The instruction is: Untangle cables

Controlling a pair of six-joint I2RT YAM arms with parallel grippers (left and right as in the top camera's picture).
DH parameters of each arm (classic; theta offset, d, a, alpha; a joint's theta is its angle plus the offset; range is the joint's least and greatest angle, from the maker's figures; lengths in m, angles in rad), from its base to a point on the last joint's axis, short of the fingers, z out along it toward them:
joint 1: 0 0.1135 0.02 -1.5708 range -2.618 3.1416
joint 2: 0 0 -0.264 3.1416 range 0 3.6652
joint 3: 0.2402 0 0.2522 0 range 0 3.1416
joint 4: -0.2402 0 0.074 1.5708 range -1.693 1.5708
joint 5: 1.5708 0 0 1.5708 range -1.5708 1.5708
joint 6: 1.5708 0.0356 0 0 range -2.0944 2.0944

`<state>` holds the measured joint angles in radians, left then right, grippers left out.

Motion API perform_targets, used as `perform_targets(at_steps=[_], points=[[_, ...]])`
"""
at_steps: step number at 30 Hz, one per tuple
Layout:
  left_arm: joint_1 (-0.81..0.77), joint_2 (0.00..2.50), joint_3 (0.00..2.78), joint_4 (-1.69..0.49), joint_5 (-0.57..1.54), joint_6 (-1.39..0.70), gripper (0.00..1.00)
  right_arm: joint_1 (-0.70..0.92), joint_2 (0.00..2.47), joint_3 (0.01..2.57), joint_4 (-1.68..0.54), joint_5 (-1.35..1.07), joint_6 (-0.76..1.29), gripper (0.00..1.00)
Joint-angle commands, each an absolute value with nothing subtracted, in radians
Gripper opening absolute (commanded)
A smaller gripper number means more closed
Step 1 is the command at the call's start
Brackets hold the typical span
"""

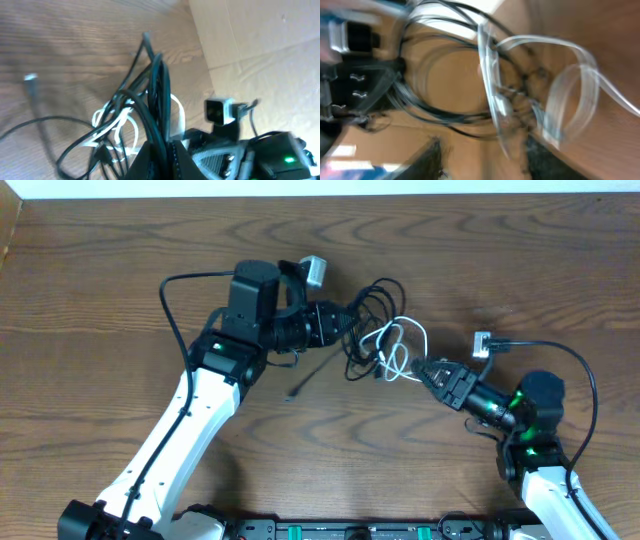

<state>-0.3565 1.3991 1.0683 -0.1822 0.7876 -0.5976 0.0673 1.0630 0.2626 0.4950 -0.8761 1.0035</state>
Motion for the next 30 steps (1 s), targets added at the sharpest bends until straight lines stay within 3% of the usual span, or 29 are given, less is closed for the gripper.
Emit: perform_targets(at_steps=[1, 4, 9, 10, 12, 17, 21, 22, 24, 25, 30], points=[[-0.354, 1.384, 1.084, -0.177, 0.802, -0.65, 0.08, 0.068, 1.06, 0.267, 0.44, -0.82, 0.907, 0.68], [-0.354, 1.384, 1.084, -0.177, 0.802, -0.649, 0.08, 0.068, 1.06, 0.267, 0.43, -0.811, 0.908, 0.74], [-0.361, 1.384, 1.084, -0.178, 0.803, -0.581, 0.08, 0.069, 1.06, 0.267, 0.464, -0.822, 0.908, 0.66], [-0.365, 1.384, 1.084, -0.178, 0.803, -0.551, 0.08, 0.07, 1.06, 0.267, 0.468, -0.821, 0.908, 0.7], [-0.373, 1.384, 1.084, -0.178, 0.803, -0.531, 0.08, 0.07, 1.06, 0.267, 0.45, -0.772, 0.908, 0.99], [-0.387, 1.384, 1.084, -0.178, 0.816, -0.469, 0.08, 0.07, 1.06, 0.267, 0.36, -0.635, 0.923, 0.99], [-0.405, 1.385, 1.084, -0.186, 0.82, -0.414, 0.08, 0.072, 1.06, 0.267, 0.484, -0.718, 0.93, 0.99], [-0.411, 1.385, 1.084, -0.19, 0.818, -0.409, 0.08, 0.072, 1.06, 0.267, 0.539, -0.751, 0.931, 0.91], [-0.42, 1.385, 1.084, -0.193, 0.818, -0.4, 0.08, 0.073, 1.06, 0.267, 0.641, -0.797, 0.957, 0.63], [-0.424, 1.385, 1.084, -0.194, 0.818, -0.4, 0.08, 0.074, 1.06, 0.267, 0.667, -0.797, 0.991, 0.55], [-0.439, 1.385, 1.084, -0.195, 0.818, -0.4, 0.08, 0.092, 1.061, 0.267, 0.673, -0.788, 1.058, 0.51]])
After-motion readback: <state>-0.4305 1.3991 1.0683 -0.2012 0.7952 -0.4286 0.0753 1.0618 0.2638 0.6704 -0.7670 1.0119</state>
